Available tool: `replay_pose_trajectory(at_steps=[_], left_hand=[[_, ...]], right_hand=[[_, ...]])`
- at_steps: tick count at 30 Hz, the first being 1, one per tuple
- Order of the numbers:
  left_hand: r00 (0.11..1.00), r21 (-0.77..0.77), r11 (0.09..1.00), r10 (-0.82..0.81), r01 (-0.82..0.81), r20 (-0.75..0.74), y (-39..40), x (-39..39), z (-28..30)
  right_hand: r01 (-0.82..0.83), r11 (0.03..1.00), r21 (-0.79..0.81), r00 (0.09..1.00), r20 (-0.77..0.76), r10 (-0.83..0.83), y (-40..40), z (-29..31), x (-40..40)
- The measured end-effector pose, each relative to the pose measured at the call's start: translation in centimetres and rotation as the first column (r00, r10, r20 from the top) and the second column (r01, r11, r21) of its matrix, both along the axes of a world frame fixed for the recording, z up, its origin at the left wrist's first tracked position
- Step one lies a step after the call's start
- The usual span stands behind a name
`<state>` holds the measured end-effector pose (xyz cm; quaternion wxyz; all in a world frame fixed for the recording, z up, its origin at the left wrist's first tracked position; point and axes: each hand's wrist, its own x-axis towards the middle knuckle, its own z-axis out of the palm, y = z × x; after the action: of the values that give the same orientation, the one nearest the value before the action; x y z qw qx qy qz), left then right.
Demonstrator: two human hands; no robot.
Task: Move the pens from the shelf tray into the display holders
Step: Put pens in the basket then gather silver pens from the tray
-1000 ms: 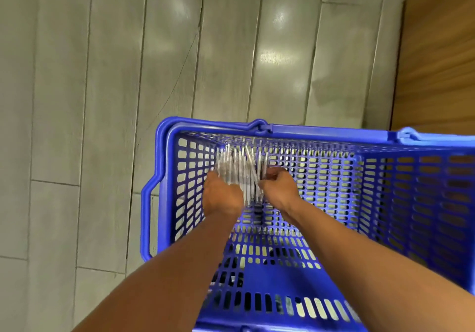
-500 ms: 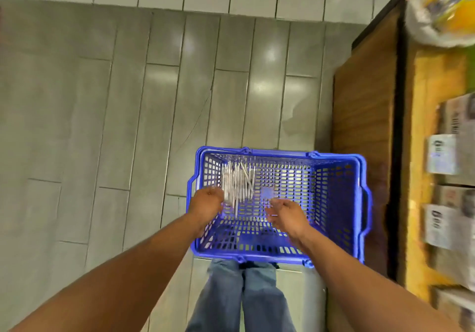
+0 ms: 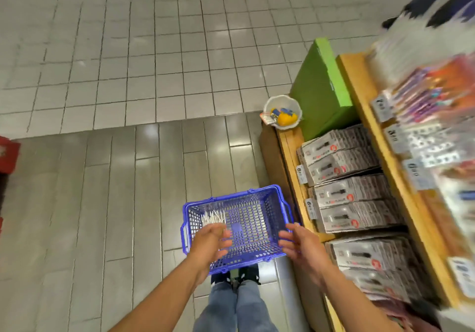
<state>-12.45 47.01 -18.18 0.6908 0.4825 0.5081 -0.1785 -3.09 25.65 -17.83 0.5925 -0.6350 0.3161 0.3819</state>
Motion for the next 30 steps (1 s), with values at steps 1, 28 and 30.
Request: replay_pose_trajectory(at_steps=[1, 28, 30], left_hand=[[0.999, -0.018, 1.0, -0.024, 0.024, 0.031, -0.9, 0.5, 1.5], [0.473, -0.044, 0.501, -0.78, 0.864, 0.41, -45.3, 8.8, 17.9], [0.431, -0.024, 0.458, -0.816, 0.889, 0.385, -47.0, 8.9, 17.9]], right_hand=[[0.05, 0.999, 0.01, 0.998, 0.027, -0.051, -1.3, 2.1, -0.3], [0.37, 0.762, -0.531, 0.905, 0.391, -0.167, -43.4, 12.1, -13.8], [0.207, 0.755, -0.623, 0.95, 0.312, -0.003, -44.6, 10.6, -13.6]])
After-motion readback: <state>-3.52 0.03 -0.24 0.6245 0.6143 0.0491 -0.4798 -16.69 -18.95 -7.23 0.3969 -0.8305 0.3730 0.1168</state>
